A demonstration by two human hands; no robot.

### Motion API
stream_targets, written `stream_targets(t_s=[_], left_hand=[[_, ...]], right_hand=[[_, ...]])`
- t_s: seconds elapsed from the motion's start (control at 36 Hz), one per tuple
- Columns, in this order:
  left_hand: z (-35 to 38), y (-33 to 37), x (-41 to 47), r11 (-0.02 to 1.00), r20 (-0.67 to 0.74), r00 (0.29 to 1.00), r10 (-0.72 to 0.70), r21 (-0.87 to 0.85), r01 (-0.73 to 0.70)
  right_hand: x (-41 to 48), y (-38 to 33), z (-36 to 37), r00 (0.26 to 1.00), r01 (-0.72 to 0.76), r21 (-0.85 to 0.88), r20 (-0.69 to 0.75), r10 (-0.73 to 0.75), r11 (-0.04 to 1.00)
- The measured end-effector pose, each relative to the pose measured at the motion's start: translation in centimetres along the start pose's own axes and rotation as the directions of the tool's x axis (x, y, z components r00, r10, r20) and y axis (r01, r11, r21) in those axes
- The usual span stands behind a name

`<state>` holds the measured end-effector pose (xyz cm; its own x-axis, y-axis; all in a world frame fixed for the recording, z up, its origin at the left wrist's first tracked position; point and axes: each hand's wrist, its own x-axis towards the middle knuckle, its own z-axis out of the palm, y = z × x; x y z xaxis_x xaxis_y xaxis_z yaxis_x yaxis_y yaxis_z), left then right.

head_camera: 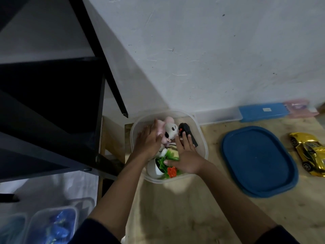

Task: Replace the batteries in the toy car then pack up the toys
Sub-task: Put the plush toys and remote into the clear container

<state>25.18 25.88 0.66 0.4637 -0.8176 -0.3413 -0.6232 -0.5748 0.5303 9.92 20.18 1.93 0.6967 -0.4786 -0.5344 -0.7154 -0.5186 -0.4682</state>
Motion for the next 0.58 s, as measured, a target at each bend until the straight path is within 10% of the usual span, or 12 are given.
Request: stream_targets(t_s=[0.42, 0.58], left_hand=[[-0.6, 7.5, -2.7, 1.000, -0.236, 0.972, 0.006, 0.003, -0.006], [4.4, 14.8, -4.7, 0.979, -0.420, 0.895, 0.152, -0.058, -0.194]], right_hand=[[-4.8, 4.5, -4.9, 0.955, 0.240, 0.200, -0.225, -0.193, 0.950], [-7.7, 13.5, -8.5, 0.923, 0.195, 0.325, -0.380, -0.061, 0.926]])
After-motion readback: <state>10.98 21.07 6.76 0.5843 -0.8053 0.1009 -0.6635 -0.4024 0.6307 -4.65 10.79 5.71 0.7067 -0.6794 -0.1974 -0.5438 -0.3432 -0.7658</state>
